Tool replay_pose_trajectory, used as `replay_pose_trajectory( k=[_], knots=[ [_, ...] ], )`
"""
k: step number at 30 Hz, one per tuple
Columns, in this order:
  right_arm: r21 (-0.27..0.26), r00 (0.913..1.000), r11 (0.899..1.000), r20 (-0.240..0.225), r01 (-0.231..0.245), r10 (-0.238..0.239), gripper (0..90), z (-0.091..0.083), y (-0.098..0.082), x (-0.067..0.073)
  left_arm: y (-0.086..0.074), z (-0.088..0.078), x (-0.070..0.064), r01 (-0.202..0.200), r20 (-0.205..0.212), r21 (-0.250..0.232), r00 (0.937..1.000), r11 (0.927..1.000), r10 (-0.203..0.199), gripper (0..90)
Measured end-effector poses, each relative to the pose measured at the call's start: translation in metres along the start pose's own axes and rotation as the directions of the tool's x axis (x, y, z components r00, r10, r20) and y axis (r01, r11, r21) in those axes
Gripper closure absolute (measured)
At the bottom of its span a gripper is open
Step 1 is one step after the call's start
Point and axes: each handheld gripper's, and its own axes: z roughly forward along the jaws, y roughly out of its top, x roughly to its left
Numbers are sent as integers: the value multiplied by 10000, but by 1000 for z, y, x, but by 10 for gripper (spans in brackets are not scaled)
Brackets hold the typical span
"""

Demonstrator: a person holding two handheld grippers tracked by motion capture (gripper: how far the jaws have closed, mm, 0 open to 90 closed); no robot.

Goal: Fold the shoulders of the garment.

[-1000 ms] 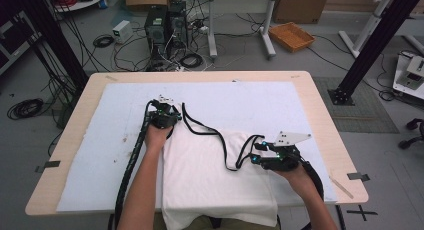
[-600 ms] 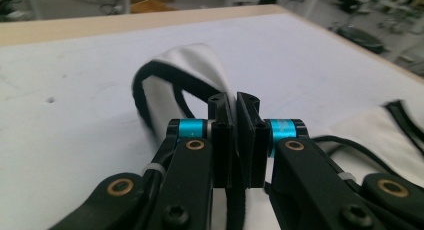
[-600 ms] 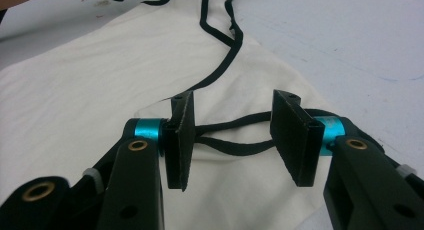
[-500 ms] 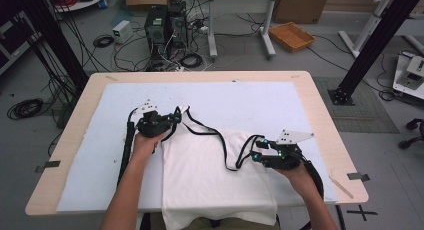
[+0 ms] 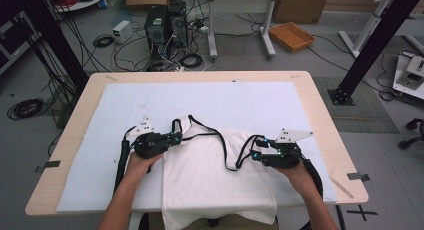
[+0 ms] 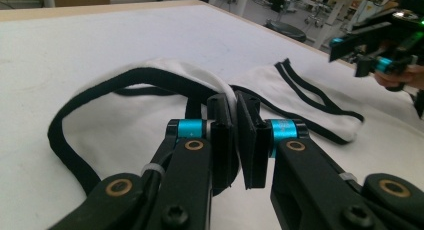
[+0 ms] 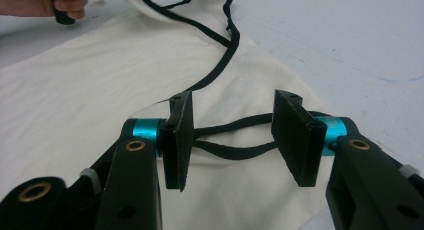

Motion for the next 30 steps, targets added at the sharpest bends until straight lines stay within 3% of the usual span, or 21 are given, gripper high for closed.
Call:
replay_pose_trajectory(
  k=[1, 3, 5, 7, 8, 12, 15, 17, 18, 19, 20, 21, 22, 23, 24, 25, 26, 27, 28, 29, 30],
  knots=[
    [4, 10000, 10000, 8, 15, -15, 517, 0, 0, 0, -1, -3, -1, 109, -93, 148, 9999, 9998, -107, 526],
    [13, 10000, 10000, 4, 4, -4, 517, 1, 0, 0, 2, -12, -4, 15, -854, 22, 9963, 10000, -13, 450],
    [27, 10000, 10000, 27, 6, -6, 516, 1, 0, 0, 7, -16, -6, -249, -1322, -265, 9910, 9993, 211, 447],
    [27, 10000, 10000, 9, -12, 12, 516, 1, 0, 0, 13, -13, -5, -596, -1790, -95, 9822, 9982, 569, 447],
    [30, 10000, 10000, 25, -26, 25, 514, 2, 0, 0, 16, -11, -4, -750, -1947, 78, 9780, 9972, 751, 451],
    [100, 10000, 9999, 16, -48, 48, 510, 3, 0, 0, 25, 3, 0, -1162, -1970, 592, 9723, 9915, 1257, 468],
    [188, 10000, 9998, 4, 13, -13, 505, 5, 0, 0, 31, 21, 6, -1548, -1941, 1605, 9634, 9748, 1850, 496],
    [223, 10000, 9998, -4, 12, -12, 505, 6, 0, 0, 33, 38, 12, -1712, -1879, 2375, 9577, 9562, 2182, 492],
    [232, 10000, 9997, -16, 8, -7, 505, 6, 0, 0, 33, 38, 12, -1712, -1879, 2375, 9577, 9562, 2182, 487],
    [232, 10000, 9997, -16, 8, -7, 505, 6, 0, 0, 32, 42, 13, -1804, -1838, 2577, 9553, 9492, 2314, 487],
    [268, 10000, 9996, -14, -4, 4, 505, 6, -1, 1, 31, 50, 15, -1915, -1862, 2936, 9495, 9365, 2526, 487],
    [279, 10000, 9996, -16, -9, 9, 504, 6, -1, 1, 31, 50, 15, -1915, -1862, 2936, 9495, 9365, 2526, 496],
    [279, 10000, 9996, -16, -9, 9, 504, 6, -1, 1, 30, 53, 16, -1978, -1900, 3055, 9458, 9314, 2632, 496],
    [289, 10000, 9996, -19, 3, -3, 504, 6, -1, 1, 28, 54, 16, -2013, -1970, 3156, 9421, 9273, 2716, 534],
    [305, 10000, 9995, -40, 4, -3, 503, 6, -1, 0, 26, 56, 17, -2237, -2044, 3421, 9303, 9126, 3047, 728],
    [329, 10000, 9995, -44, -5, 7, 503, 6, -1, 0, 26, 56, 17, -2237, -2044, 3421, 9303, 9126, 3047, 812],
    [341, 10000, 9994, -46, -7, 8, 502, 6, -1, 0, 26, 55, 17, -2246, -2190, 3277, 9268, 9177, 3051, 852],
    [341, 10000, 9994, -46, -7, 8, 502, 6, -1, 0, 26, 55, 17, -2246, -2190, 3277, 9268, 9177, 3051, 856],
    [341, 10000, 9994, -41, 13, -12, 501, 7, -1, 0, 27, 54, 16, -2237, -2170, 3122, 9294, 9233, 2985, 856],
    [341, 10000, 9994, -38, 8, -7, 499, 7, -1, 0, 30, 51, 15, -2186, -2149, 2649, 9361, 9392, 2785, 859],
    [341, 10000, 9994, -38, 8, -7, 499, 7, -1, 0, 30, 51, 15, -2186, -2149, 2649, 9361, 9392, 2785, 859]
  ],
)
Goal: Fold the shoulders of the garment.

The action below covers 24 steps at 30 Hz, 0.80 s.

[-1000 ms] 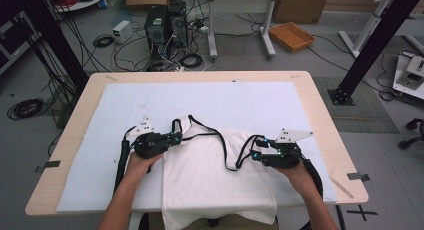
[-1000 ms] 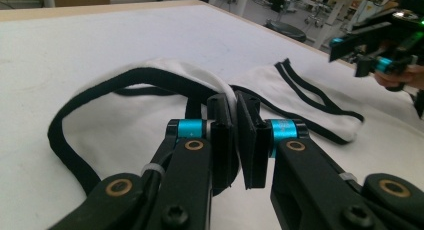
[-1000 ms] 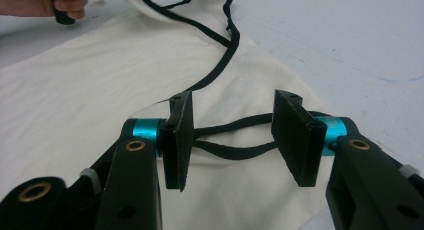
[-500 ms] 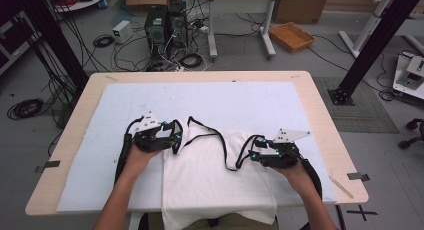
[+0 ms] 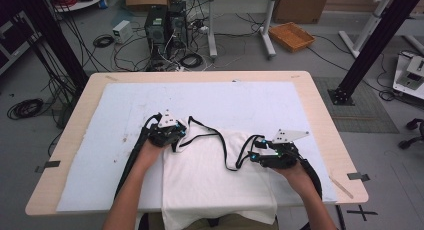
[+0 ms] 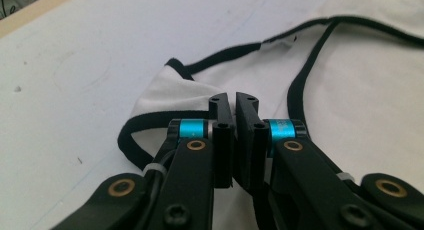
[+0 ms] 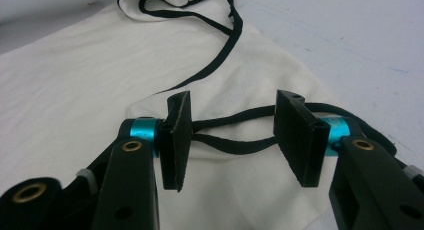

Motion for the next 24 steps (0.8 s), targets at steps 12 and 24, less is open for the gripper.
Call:
replay_pose_trajectory(
  k=[12, 24],
  knots=[
    [4, 10000, 10000, -35, -12, 12, 495, -1, -1, 2, -5, -54, -15, 2007, 2125, -3091, 9673, 9296, -1381, 856],
    [30, 10000, 10000, -7, -26, 26, 495, 0, 0, 2, -42, -82, -45, 2177, 2125, -2439, 9628, 9451, -1669, 613]
  ],
)
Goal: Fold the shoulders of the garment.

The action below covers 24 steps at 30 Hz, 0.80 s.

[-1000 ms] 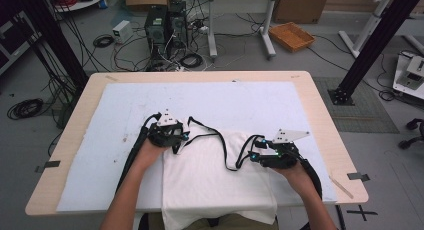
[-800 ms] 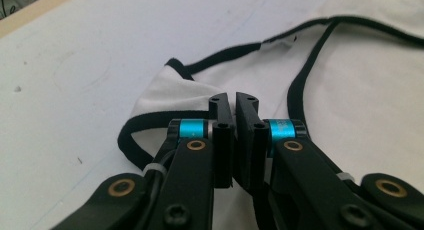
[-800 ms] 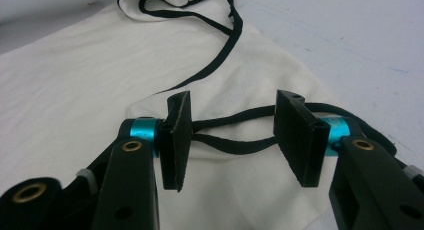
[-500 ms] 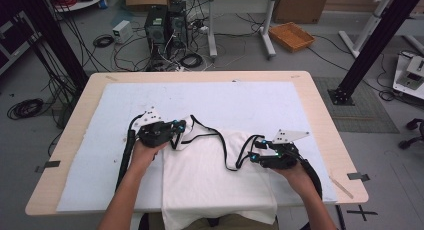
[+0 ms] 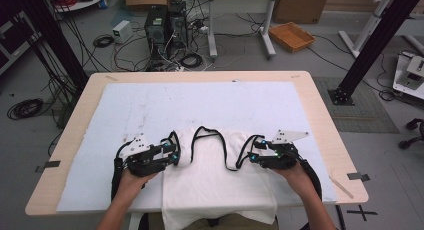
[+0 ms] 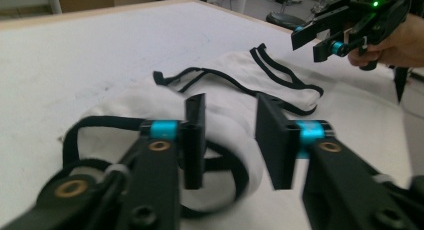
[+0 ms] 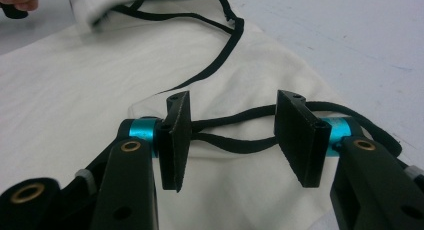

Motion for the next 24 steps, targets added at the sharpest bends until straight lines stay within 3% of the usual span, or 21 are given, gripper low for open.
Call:
replay_pose_trajectory(
  k=[3, 6, 10, 14, 18, 19, 20, 21, 23, 24],
  knots=[
    [8, 10000, 10000, 14, -13, 13, 495, 0, 0, 0, 1, -3, 0, 67, -369, -20, 9993, 10000, -67, 489],
    [40, 10000, 10000, -26, 71, -70, 495, 1, 0, 2, -3, 3, -8, -564, -174, 571, 9982, 9968, 574, 496],
    [146, 9986, 9991, -347, 403, -397, 498, 7, 1, 11, -3, 18, -22, -1575, 376, 1073, 9873, 9817, 1543, 501],
    [180, 9953, 9976, -721, 665, -651, 502, 12, 4, 19, -5, 35, -28, -2164, 328, 1513, 9763, 9645, 2139, 502],
    [238, 9893, 9948, -1095, 994, -963, 517, 18, 5, 28, -11, 49, -26, -2535, -55, 2604, 9645, 9316, 2640, 648],
    [342, 9876, 9937, -1193, 1066, -1018, 521, 20, 5, 30, -11, 51, -26, -2478, -248, 2866, 9637, 9254, 2657, 699],
    [502, 9845, 9892, -1163, 1377, -1312, 534, 27, 4, 35, -11, 53, -26, -2512, -357, 3007, 9611, 9200, 2740, 805],
    [502, 9845, 9892, -1163, 1377, -1312, 534, 27, 4, 35, -11, 53, -27, -2573, -489, 3091, 9572, 9156, 2854, 805],
    [730, 9813, 9818, -928, 1756, -1686, 572, 34, 4, 40, -11, 53, -27, -2522, -640, 3070, 9566, 9177, 2843, 868],
    [867, 9771, 9753, -825, 2033, -1964, 626, 37, 4, 43, -10, 52, -26, -2414, -702, 2968, 9594, 9239, 2732, 872]
  ],
)
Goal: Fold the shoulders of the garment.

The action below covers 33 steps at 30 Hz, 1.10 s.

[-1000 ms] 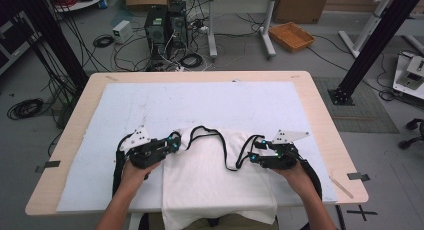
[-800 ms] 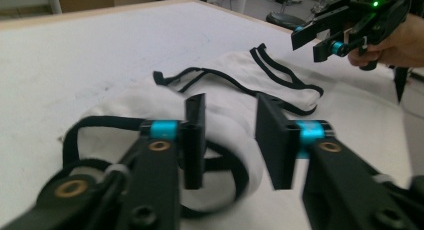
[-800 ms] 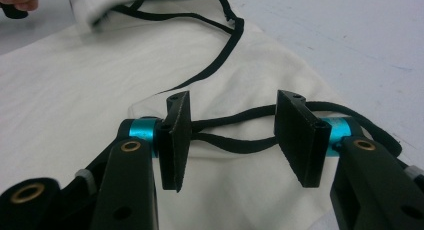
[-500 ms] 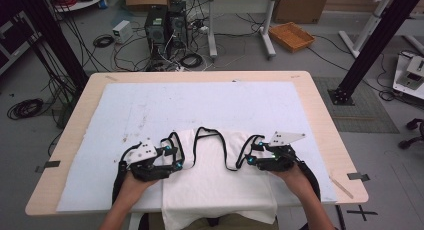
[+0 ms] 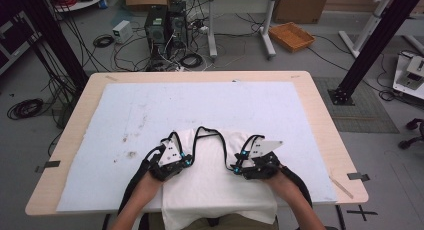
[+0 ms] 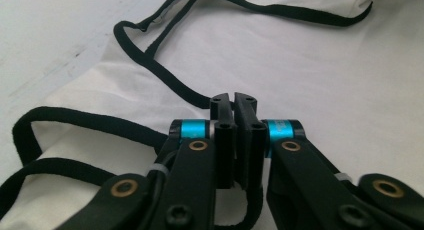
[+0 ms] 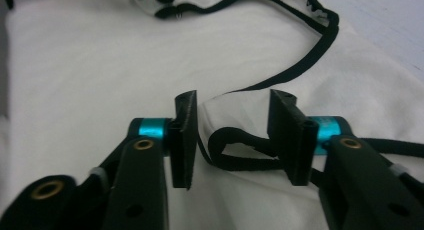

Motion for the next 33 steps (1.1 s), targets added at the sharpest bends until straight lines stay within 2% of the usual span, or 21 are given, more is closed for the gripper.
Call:
replay_pose_trajectory(
  k=[1, 2, 4, 7, 8, 10, 12, 14, 16, 18, 19, 20, 21, 22, 23, 25, 28, 29, 30, 33],
  knots=[
    [158, 9998, 9996, 57, 214, -215, 711, 3, 1, 2, -1, -2, 1, 190, 13, -229, 9998, 9996, -190, 874],
    [448, 9978, 9970, 171, 626, -635, 841, 5, 0, 3, -1, -4, 3, 440, 95, -557, 9990, 9975, -435, 875],
    [471, 9982, 9976, 303, 504, -518, 851, 3, 0, 1, -2, -12, 6, 1007, 481, -1286, 9943, 9866, -952, 875],
    [-61, 9969, 10000, 780, 42, -37, 857, -15, -2, -8, -6, -24, 9, 1786, 1310, -2161, 9795, 9599, -1528, 875],
    [-336, 9959, 9994, 896, -119, 149, 857, -23, -5, -12, -7, -28, 9, 1993, 1592, -2349, 9734, 9514, -1646, 875],
    [-719, 9928, 9963, 1064, -479, 554, 856, -37, -10, -18, -10, -36, 9, 2191, 1870, -2651, 9670, 9390, -1728, 874],
    [-1054, 9885, 9909, 1171, -835, 958, 856, -49, -16, -22, -12, -40, 8, 2386, 2215, -2805, 9586, 9297, -1792, 874],
    [-1356, 9872, 9860, 1129, -972, 1129, 856, -57, -19, -22, -15, -45, 8, 2514, 2265, -2820, 9552, 9259, -1904, 874],
    [-1518, 9859, 9827, 1131, -1057, 1235, 855, -63, -22, -20, -17, -48, 8, 2463, 2191, -2813, 9575, 9275, -1878, 873],
    [-1569, 9866, 9816, 1037, -1091, 1262, 854, -67, -25, -17, -19, -51, 8, 2570, 2305, -2787, 9533, 9254, -1953, 871],
    [-1523, 9865, 9820, 1022, -1117, 1281, 853, -67, -27, -16, -20, -52, 9, 2649, 2466, -2750, 9486, 9242, -1985, 854],
    [-1464, 9875, 9826, 913, -1142, 1284, 851, -67, -28, -14, -21, -52, 10, 2761, 2763, -2684, 9399, 9229, -2009, 805],
    [-1389, 9887, 9836, 793, -1151, 1269, 845, -67, -29, -13, -21, -52, 10, 2813, 2910, -2617, 9351, 9232, -2024, 729],
    [-1285, 9899, 9850, 678, -1153, 1247, 834, -67, -30, -12, -21, -52, 10, 2813, 2891, -2610, 9355, 9234, -2033, 656],
    [-1147, 9900, 9860, 598, -1207, 1281, 799, -67, -32, -11, -21, -52, 11, 2782, 2801, -2692, 9386, 9220, -2014, 620],
    [-1144, 9858, 9829, 695, -1441, 1526, 695, -69, -33, -14, -20, -53, 14, 2888, 2470, -2819, 9433, 9149, -2217, 575],
    [-1550, 9791, 9733, 863, -1694, 1842, 652, -74, -32, -16, -21, -54, 17, 2887, 1904, -2872, 9517, 9133, -2410, 563],
    [-1550, 9791, 9733, 863, -1694, 1842, 652, -74, -32, -16, -21, -54, 17, 2887, 1904, -2872, 9517, 9133, -2410, 564],
    [-1690, 9792, 9713, 856, -1675, 1838, 652, -74, -30, -16, -21, -54, 19, 2871, 1663, -2880, 9545, 9136, -2475, 564],
    [-1047, 9904, 9869, 502, -1228, 1285, 673, -54, -23, -7, -21, -53, 20, 2863, 1509, -2881, 9559, 9138, -2520, 577]
  ],
)
